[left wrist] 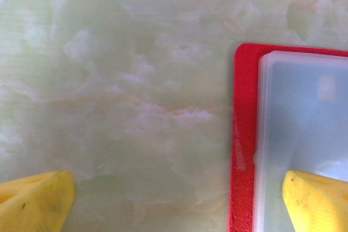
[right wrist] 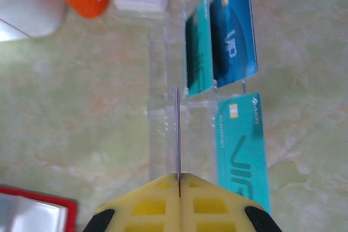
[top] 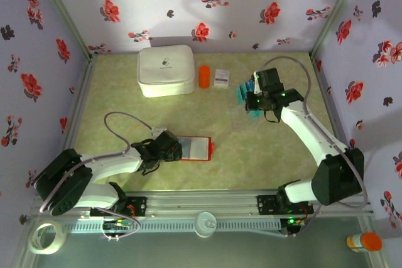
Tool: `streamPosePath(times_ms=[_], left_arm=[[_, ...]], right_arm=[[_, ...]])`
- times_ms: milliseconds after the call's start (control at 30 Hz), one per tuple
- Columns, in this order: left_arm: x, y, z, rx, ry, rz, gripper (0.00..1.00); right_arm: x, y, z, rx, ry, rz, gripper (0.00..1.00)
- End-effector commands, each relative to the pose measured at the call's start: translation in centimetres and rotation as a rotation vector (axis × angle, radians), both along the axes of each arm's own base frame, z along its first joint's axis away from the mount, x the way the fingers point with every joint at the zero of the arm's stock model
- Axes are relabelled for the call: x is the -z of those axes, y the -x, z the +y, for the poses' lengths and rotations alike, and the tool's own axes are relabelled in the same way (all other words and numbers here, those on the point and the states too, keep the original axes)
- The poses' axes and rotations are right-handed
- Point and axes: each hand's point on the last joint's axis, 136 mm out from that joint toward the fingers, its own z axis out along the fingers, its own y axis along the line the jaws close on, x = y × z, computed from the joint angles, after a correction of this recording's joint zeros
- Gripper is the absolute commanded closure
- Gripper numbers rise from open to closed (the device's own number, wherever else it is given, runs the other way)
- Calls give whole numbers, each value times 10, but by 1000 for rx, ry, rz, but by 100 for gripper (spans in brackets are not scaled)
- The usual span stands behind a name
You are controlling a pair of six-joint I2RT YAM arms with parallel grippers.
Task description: Put the credit cards into the card holder
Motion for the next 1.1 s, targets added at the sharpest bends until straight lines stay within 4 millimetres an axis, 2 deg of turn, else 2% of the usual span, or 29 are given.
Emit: streamPosePath(times_ms=[0, 200, 500, 600, 733, 867, 1067], left_arm=[[24, 19, 21, -23, -74, 87, 1], [24, 19, 21, -23, -74, 85, 1], [25, 20, 22, -24, -75, 86, 1], [25, 20, 23, -26, -72, 85, 1], [25, 20, 22, -22, -76, 87, 1], [26, 21, 23, -23, -76, 88, 1], [26, 21, 23, -24, -73, 87, 1]], right_arm=[[12, 3, -23, -7, 108, 49, 100], [16, 1, -41, 32, 77, 60, 100], [26, -2, -42, 14, 77, 96, 100], [21, -4, -42, 3, 75, 77, 100], [3, -9, -31, -39, 28, 15, 100], [-12, -13, -29, -56, 26, -30, 100], [-13, -15, -41, -60, 115, -23, 100]])
